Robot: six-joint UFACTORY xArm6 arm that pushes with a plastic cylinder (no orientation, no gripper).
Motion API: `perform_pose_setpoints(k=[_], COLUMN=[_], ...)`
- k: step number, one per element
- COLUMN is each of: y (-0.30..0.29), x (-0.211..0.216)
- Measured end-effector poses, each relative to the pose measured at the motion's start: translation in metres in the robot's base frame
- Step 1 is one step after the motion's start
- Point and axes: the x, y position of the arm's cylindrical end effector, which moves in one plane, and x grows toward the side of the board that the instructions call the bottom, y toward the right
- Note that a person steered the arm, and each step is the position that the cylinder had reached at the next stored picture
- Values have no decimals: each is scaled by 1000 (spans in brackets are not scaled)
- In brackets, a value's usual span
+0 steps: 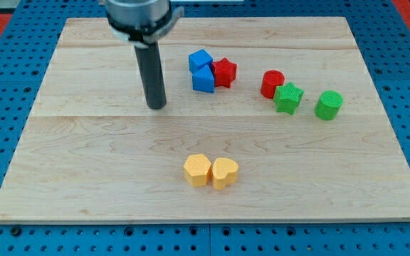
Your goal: Move both green star and red circle to right of the red star
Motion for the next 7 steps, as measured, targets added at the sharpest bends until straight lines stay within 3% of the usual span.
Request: perform_pose_setpoints(k=[2, 3, 5, 7], y=[177, 214, 220, 215], x=[37, 20, 3, -45])
